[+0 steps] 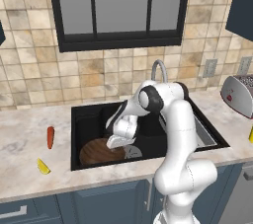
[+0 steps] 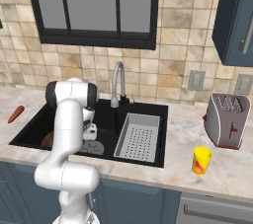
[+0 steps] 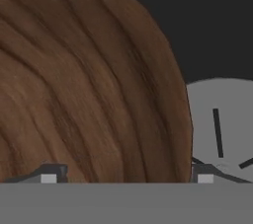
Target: Remove the carrot and lemon wedge from the sink. Then move the bowl and cup from the counter to the sink for washing.
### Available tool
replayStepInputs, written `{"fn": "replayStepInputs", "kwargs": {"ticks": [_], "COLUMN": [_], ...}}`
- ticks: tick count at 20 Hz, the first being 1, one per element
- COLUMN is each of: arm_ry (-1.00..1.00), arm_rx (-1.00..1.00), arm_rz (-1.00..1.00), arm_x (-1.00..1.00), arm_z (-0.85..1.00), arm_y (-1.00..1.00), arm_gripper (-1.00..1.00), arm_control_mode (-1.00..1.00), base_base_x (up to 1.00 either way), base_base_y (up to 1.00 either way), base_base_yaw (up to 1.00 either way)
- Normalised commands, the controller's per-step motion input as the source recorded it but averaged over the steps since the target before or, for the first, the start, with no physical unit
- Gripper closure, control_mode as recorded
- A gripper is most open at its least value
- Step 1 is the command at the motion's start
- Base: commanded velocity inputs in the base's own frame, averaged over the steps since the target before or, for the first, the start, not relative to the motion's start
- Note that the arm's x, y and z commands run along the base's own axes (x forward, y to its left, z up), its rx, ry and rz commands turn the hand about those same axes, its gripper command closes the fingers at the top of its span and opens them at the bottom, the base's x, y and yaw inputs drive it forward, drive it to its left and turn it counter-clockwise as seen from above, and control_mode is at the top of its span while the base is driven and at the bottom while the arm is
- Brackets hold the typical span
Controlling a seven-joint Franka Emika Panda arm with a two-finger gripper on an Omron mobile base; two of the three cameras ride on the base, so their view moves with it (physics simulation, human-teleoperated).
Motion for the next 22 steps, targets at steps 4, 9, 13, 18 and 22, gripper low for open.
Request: {"fn": "replayStepInputs", "kwargs": {"ticks": [4, 9, 13, 18, 22], "arm_ry": [-0.02, -0.01, -0.01, 0.0, 0.0], "arm_rx": [0.0, 0.01, 0.03, 0.03, 0.0], "arm_rz": [0.0, 0.0, 0.0, 0.0, 0.0], "arm_x": [-0.06, -0.03, -0.03, 0.0, -0.01], "arm_z": [0.12, 0.2, 0.24, 0.19, 0.07], "arm_y": [0.01, 0.04, 0.0, 0.0, 0.0], "arm_gripper": [-1.0, -1.0, -1.0, -1.0, -1.0], "arm_control_mode": [-1.0, -1.0, -1.0, -1.0, -1.0], "base_base_x": [0.0, 0.0, 0.0, 0.0, 0.0], "base_base_y": [0.0, 0.0, 0.0, 0.0, 0.0], "base_base_yaw": [0.0, 0.0, 0.0, 0.0, 0.0]}}
